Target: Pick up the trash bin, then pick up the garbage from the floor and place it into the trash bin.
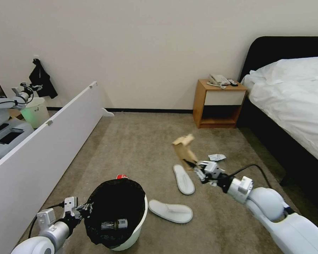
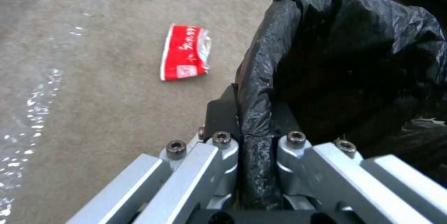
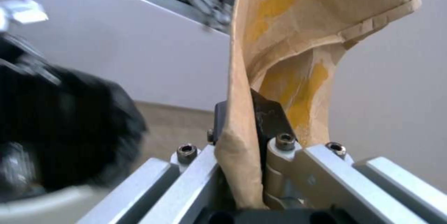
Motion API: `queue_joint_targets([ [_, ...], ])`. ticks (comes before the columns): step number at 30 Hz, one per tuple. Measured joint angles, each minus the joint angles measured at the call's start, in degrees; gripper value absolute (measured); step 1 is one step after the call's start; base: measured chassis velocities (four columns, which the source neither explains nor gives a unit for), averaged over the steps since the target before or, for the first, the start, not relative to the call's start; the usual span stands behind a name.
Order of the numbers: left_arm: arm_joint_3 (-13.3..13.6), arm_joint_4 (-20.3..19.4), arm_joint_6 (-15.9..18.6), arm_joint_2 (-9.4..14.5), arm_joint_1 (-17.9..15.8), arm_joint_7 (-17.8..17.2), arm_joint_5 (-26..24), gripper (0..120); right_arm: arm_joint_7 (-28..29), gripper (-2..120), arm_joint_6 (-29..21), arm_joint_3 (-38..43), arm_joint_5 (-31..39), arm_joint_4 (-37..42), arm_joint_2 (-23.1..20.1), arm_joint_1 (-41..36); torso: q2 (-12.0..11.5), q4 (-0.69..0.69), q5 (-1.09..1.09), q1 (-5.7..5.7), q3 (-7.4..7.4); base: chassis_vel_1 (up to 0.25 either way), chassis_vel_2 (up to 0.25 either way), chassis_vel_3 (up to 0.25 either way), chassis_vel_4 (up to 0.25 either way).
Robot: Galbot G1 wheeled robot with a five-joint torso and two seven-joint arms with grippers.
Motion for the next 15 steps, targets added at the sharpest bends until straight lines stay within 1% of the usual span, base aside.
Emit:
queue_joint_targets([
  [1,0.8,-0.1,0.1,0.5,-0.3,-0.2,0.1,5,-0.2,0,0.6,-2.0,0.6,0.0,0.1,1.8,0.0,-0.01,-0.01,0.0,0.0,0.0,0.0,0.0,0.0],
  [2,0.8,-0.1,0.1,0.5,-0.3,-0.2,0.1,5,-0.2,0,0.6,-2.0,0.6,0.0,0.1,1.8,0.0,-0.01,-0.01,0.0,0.0,0.0,0.0,0.0,0.0],
  [4,2.7,-0.4,0.5,1.6,-1.0,-0.8,-0.2,5,-0.6,0,1.5,-6.7,1.7,-0.2,0.8,6.4,0.0,-0.01,0.01,0.0,0.0,0.0,0.0,0.0,0.0],
  [5,2.7,-0.4,0.5,1.6,-1.0,-0.8,-0.2,5,-0.6,0,1.5,-6.7,1.7,-0.2,0.8,6.4,0.0,-0.01,0.01,0.0,0.0,0.0,0.0,0.0,0.0],
  [6,3.7,-0.4,0.6,2.0,-1.4,-1.1,-0.5,5,-0.6,0,1.6,-9.3,2.4,-0.2,1.3,9.1,0.0,0.01,-0.04,0.0,0.0,0.0,0.0,0.0,0.0],
  [7,4.6,-0.5,0.7,2.2,-1.7,-1.2,-0.6,5,-0.7,0,1.7,-11.7,2.9,-0.4,1.8,10.9,0.0,0.01,-0.02,0.0,0.0,0.0,0.0,0.0,0.0],
  [9,5.0,-0.5,0.7,2.4,-1.9,-1.3,-0.6,5,-0.7,0,1.7,-13.0,3.1,-0.5,2.1,11.8,0.0,0.01,0.0,0.0,0.0,0.0,0.0,0.0,0.0],
  [10,6.0,-0.5,0.7,2.8,-2.2,-1.5,-0.8,5,-0.8,0,1.7,-15.2,3.4,-0.7,2.7,13.4,0.0,0.01,-0.01,0.0,0.0,0.0,0.0,0.0,0.0],
  [15,7.1,-0.5,0.7,3.2,-2.4,-1.6,-1.0,5,-1.0,0,1.7,-17.5,3.7,-1.2,3.4,14.7,0.0,-0.01,-0.01,0.0,0.0,0.0,0.0,0.0,0.0],
])
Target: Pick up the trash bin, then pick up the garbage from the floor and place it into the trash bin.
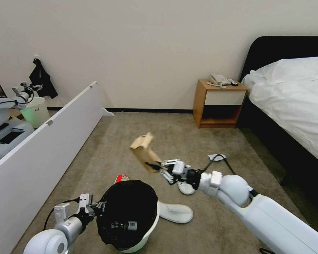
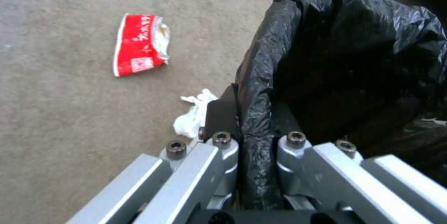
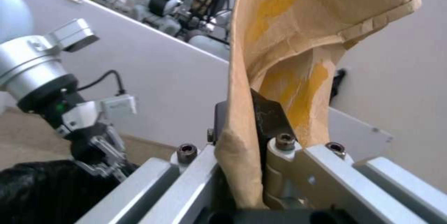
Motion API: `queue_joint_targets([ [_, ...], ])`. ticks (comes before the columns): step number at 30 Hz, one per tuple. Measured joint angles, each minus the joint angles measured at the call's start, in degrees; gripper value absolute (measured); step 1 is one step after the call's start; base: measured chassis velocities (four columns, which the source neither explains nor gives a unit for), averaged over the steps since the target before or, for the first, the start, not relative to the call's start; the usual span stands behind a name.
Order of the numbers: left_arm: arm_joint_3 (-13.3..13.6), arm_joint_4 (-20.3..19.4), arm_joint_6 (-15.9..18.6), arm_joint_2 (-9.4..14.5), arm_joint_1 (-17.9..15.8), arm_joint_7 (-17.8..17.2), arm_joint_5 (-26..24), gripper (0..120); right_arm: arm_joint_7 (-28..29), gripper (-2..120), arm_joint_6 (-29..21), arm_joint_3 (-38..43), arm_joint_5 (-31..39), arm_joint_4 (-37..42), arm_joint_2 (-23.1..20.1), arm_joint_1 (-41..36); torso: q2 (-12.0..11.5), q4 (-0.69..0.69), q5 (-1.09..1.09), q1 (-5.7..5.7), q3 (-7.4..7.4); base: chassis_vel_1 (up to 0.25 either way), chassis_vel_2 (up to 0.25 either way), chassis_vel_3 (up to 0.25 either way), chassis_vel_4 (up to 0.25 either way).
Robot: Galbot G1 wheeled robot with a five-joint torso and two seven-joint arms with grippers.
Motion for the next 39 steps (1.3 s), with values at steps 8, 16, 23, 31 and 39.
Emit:
queue_joint_targets([
  [8,3.6,0.5,-0.5,1.7,-1.0,-0.6,-1.7,5,-1.0,0,-0.2,-5.5,-0.1,-2.4,1.7,2.4,0.0,0.0,0.0,0.0,0.0,0.0,0.0,0.0,0.0],
  [16,3.7,1.1,-0.7,2.2,-1.2,-0.6,-2.6,5,-2.6,0,-0.3,-6.5,-1.8,-3.1,0.1,0.0,0.0,0.0,0.01,0.0,0.0,0.0,0.0,0.0,0.0],
  [23,3.1,0.9,-0.7,2.4,-0.9,-0.6,-2.9,5,-3.3,0,0.3,-5.3,-4.2,-4.3,-1.1,-3.3,0.0,0.0,0.01,0.0,-0.01,0.0,0.0,0.0,0.0],
  [31,2.6,0.4,-0.7,2.5,-0.5,-0.7,-3.0,5,-3.8,0,0.7,-3.6,-6.2,-4.7,-2.4,-6.5,0.0,0.01,0.01,0.0,-0.01,0.0,0.0,0.0,0.0],
  [39,2.6,0.0,-0.7,2.2,-0.5,-0.8,-2.8,5,-4.7,0,0.4,-2.7,-7.9,-4.6,-2.7,-8.3,0.0,0.01,0.01,0.0,-0.01,0.0,0.0,0.0,0.0],
])
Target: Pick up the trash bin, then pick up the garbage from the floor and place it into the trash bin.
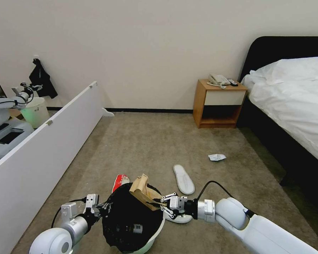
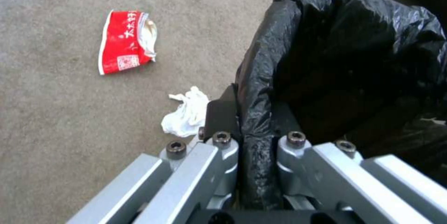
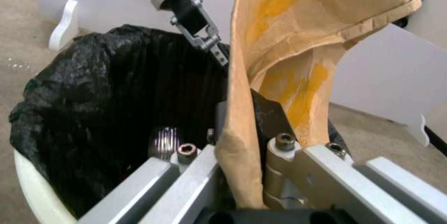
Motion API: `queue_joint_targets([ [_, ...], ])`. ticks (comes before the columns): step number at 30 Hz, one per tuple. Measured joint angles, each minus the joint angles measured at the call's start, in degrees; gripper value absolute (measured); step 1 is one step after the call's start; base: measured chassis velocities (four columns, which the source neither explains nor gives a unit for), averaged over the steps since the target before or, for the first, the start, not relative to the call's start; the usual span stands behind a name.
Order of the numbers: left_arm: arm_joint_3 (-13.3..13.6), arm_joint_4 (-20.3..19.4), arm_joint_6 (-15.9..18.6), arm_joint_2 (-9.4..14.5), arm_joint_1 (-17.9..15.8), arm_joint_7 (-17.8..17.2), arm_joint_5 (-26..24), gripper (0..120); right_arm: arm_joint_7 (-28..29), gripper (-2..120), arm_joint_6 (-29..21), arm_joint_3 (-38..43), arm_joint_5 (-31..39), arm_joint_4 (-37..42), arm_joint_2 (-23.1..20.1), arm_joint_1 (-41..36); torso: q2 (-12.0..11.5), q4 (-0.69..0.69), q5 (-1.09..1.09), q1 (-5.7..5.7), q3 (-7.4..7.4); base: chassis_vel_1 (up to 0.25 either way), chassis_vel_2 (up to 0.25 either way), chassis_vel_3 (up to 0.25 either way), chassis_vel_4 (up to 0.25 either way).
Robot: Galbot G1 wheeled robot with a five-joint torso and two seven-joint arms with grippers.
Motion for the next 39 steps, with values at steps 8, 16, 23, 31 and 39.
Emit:
queue_joint_targets([
  [8,0.0,-0.7,0.0,-0.1,-0.1,-0.1,0.0,5,0.0,0,-0.5,-1.3,-0.3,0.0,0.8,1.3,0.0,0.01,-0.01,0.0,0.0,0.0,0.0,0.0,0.0],
  [16,0.2,-1.0,0.0,-0.3,0.2,-0.1,0.1,5,1.0,19,-0.8,-3.1,0.1,-0.3,1.9,3.4,0.0,0.0,-0.01,0.0,0.0,0.0,0.0,0.0,0.0],
  [23,0.2,-1.2,0.1,-0.6,0.3,-0.1,0.3,5,1.3,44,-0.9,-3.4,0.4,-0.5,2.1,3.9,0.0,0.0,0.0,0.0,0.0,0.0,0.0,0.0,0.0],
  [31,0.1,-1.2,0.1,-0.9,0.7,0.1,0.5,5,1.3,71,-0.9,-3.3,0.5,-1.4,2.4,4.2,0.0,0.0,0.0,0.0,0.0,0.0,0.0,0.0,0.0],
  [39,-2.2,-1.5,0.1,-1.1,0.9,0.1,0.0,5,2.6,99,-1.3,-0.9,2.2,-1.3,2.8,4.0,0.0,0.0,0.01,0.0,0.0,0.0,0.0,0.0,0.0],
])
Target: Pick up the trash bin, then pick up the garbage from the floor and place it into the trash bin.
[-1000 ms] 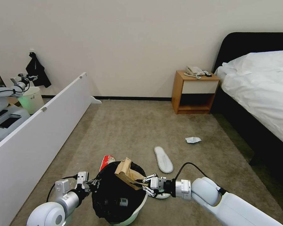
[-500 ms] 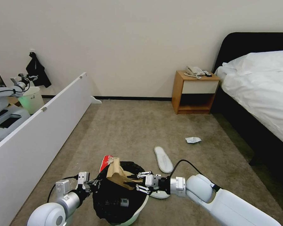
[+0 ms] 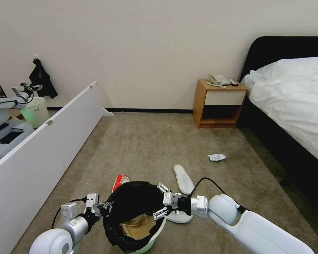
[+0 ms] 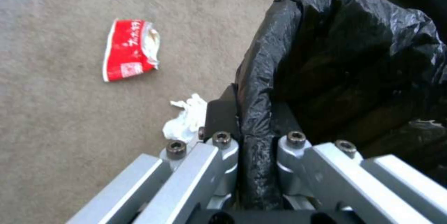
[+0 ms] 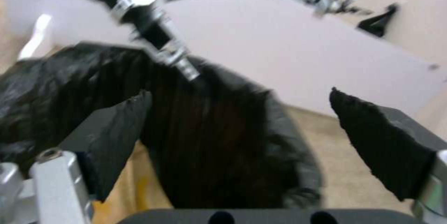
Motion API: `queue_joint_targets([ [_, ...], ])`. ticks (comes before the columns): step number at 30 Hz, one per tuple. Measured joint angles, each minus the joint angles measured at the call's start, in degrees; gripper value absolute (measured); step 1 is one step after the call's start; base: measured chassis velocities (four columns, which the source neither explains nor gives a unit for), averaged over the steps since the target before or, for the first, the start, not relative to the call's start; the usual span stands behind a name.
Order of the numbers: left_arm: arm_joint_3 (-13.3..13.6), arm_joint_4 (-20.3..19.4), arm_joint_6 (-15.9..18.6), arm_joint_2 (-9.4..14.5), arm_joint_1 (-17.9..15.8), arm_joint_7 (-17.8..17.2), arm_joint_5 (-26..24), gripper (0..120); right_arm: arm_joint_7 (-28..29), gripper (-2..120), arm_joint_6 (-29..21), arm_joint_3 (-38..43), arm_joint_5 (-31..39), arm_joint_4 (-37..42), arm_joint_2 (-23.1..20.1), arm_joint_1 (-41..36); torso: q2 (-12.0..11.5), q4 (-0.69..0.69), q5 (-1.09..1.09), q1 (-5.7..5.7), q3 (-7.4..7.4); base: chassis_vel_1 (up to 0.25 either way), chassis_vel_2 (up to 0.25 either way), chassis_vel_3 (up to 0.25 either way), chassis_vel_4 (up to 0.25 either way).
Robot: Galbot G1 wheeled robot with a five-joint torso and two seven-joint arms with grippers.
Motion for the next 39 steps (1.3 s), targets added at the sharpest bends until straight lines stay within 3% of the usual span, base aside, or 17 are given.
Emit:
queue_joint_targets([
  [8,-4.5,-0.3,0.8,-1.5,-0.5,-0.7,-0.7,5,2.8,100,-0.9,6.9,4.4,3.0,0.0,-0.5,0.0,0.0,-0.02,0.0,0.0,0.0,0.0,0.0,0.0],
  [9,-6.5,-0.6,1.2,-1.9,-0.7,-0.9,-0.8,5,3.4,100,-1.4,9.8,5.8,3.9,0.1,-0.7,0.0,-0.01,-0.01,0.0,0.0,0.0,0.0,0.0,0.0],
  [12,-8.2,-0.8,1.5,-2.1,-0.9,-0.9,-0.8,5,3.6,100,-1.8,12.2,6.5,4.3,0.2,-0.9,0.0,0.0,-0.01,0.0,0.0,0.0,0.0,0.0,0.0],
  [14,-12.1,-1.4,1.8,-2.9,-1.0,-0.2,0.0,5,6.2,100,-3.2,19.0,7.8,5.0,1.3,-1.7,0.0,0.01,-0.01,0.0,0.0,0.0,0.0,0.0,0.0],
  [15,-12.1,-1.4,1.8,-2.9,-1.0,-0.2,0.0,5,6.2,100,-3.2,19.0,7.8,5.0,1.3,-1.7,0.0,0.01,-0.01,0.0,0.0,0.0,0.0,0.0,0.0],
  [17,-15.1,-2.6,1.8,-3.6,-0.8,0.3,0.8,5,11.0,100,-6.3,25.2,8.5,5.4,2.3,-2.7,0.0,0.01,0.0,0.0,0.0,0.0,0.0,0.0,0.0],
  [20,-16.3,-3.2,1.7,-4.0,-0.8,0.5,1.2,5,13.0,100,-7.9,27.3,8.5,5.6,2.4,-3.4,0.0,0.01,-0.01,0.0,0.0,0.0,0.0,0.0,0.0],
  [22,-18.7,-4.1,1.1,-4.5,-0.8,1.0,2.6,5,16.7,100,-11.8,31.4,8.6,6.8,1.9,-6.0,0.0,0.0,-0.01,0.0,0.0,0.0,0.0,0.0,0.0],
  [28,-21.2,-5.8,-0.5,-4.3,-0.8,1.0,3.7,5,22.4,100,-17.5,37.0,8.1,8.6,1.7,-11.1,0.0,0.0,0.0,0.0,0.0,0.0,0.0,0.0,0.0],
  [30,-21.5,-6.9,-0.8,-4.1,-0.8,0.5,3.7,5,28.7,100,-21.9,38.4,8.4,9.6,2.3,-12.5,0.0,-0.01,0.0,0.0,0.0,0.0,0.0,0.0,0.0],
  [33,-21.5,-7.0,-0.8,-4.1,-0.7,0.4,3.7,5,29.8,100,-22.5,38.5,8.5,9.7,2.4,-12.7,0.0,-0.01,0.0,0.0,0.0,0.0,0.0,0.0,0.0],
  [34,-21.5,-7.9,-0.9,-4.1,-0.5,0.1,3.7,5,36.3,100,-26.3,38.6,10.0,10.2,3.0,-13.5,0.0,0.0,-0.01,0.0,0.0,0.0,0.0,0.0,0.0],
  [35,-21.5,-8.3,-0.9,-4.2,-0.4,-0.1,3.6,5,37.8,100,-27.2,38.6,10.1,10.2,3.4,-13.8,0.0,0.01,0.0,0.0,0.0,0.0,0.0,0.0,0.0],
  [39,-21.7,-9.5,-1.0,-4.6,-0.1,-0.4,3.5,5,38.8,100,-28.4,39.0,9.2,10.3,3.9,-14.7,0.0,0.01,-0.01,0.0,0.0,0.0,0.0,0.0,0.0],
])
